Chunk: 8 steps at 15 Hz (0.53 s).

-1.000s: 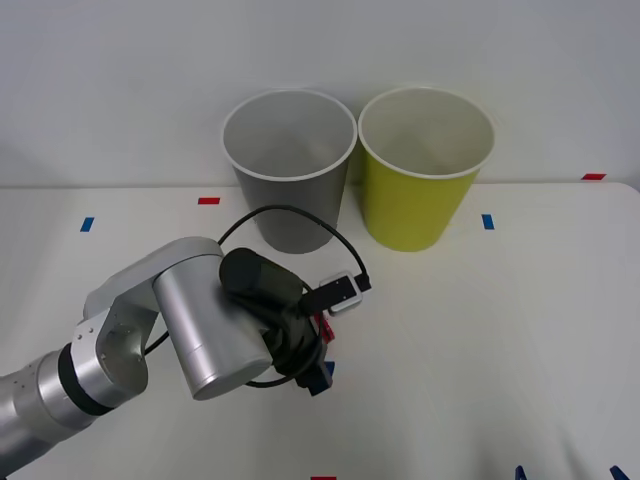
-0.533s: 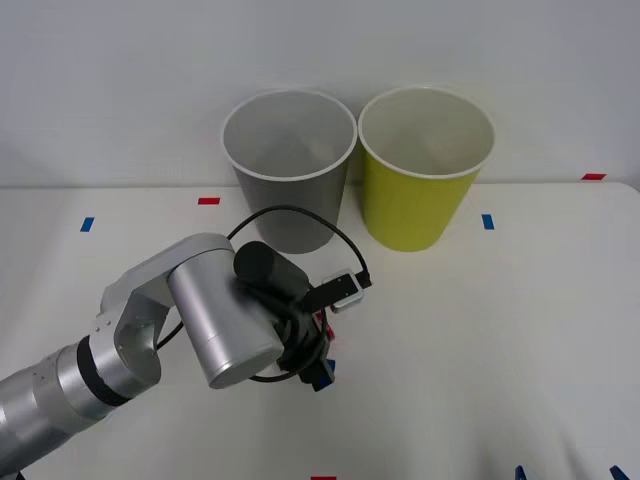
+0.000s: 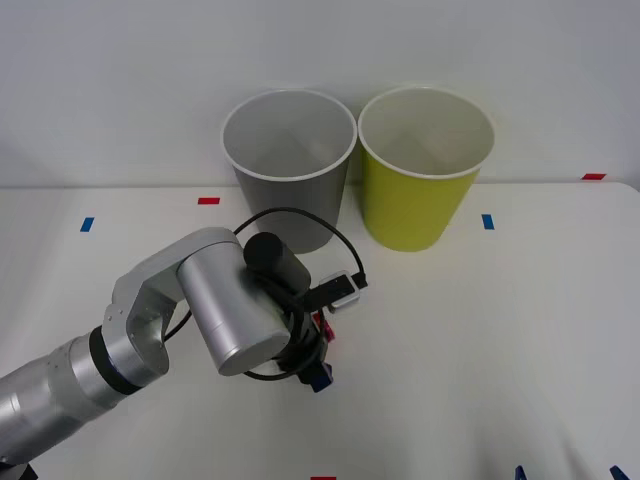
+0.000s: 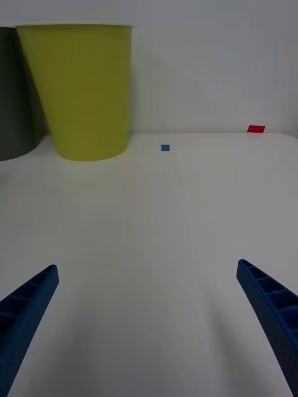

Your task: Put cans in the gray bin and PET bottles in the light green bin.

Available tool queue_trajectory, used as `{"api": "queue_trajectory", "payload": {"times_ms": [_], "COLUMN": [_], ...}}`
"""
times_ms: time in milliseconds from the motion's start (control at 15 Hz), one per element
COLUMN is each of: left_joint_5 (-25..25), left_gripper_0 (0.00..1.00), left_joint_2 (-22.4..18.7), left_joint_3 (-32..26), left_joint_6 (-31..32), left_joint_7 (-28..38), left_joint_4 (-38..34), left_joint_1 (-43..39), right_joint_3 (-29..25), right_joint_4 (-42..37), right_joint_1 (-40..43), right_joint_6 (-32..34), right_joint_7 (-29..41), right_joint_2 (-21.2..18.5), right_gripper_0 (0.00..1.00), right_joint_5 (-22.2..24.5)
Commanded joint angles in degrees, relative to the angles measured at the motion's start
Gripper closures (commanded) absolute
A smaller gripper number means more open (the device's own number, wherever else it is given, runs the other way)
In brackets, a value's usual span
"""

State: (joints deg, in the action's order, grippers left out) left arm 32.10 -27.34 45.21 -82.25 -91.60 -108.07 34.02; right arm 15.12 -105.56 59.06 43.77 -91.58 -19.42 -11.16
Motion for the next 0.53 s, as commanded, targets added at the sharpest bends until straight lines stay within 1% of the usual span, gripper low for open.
{"api": "queue_trajectory", "payload": {"times_ms": [67, 267, 533], "left_joint_5": [-0.02, 0.59, 1.65], "left_gripper_0": [0.00, 0.00, 0.00], "left_joint_2": [0.89, 1.94, 2.38], "left_joint_3": [-0.03, -0.03, -0.03], "left_joint_6": [-0.37, -0.37, -0.54], "left_joint_7": [0.28, 0.20, 0.20], "left_joint_4": [1.10, 3.30, 5.76], "left_joint_1": [0.78, 1.57, 1.57], "right_joint_3": [0.00, 0.00, 0.00], "right_joint_4": [0.00, 0.00, 0.00], "right_joint_1": [0.00, 0.00, 0.00], "right_joint_6": [0.00, 0.00, 0.00], "right_joint_7": [0.00, 0.00, 0.00], "right_joint_2": [0.00, 0.00, 0.00], "right_gripper_0": [0.00, 0.00, 0.00], "right_joint_5": [0.00, 0.00, 0.00]}}
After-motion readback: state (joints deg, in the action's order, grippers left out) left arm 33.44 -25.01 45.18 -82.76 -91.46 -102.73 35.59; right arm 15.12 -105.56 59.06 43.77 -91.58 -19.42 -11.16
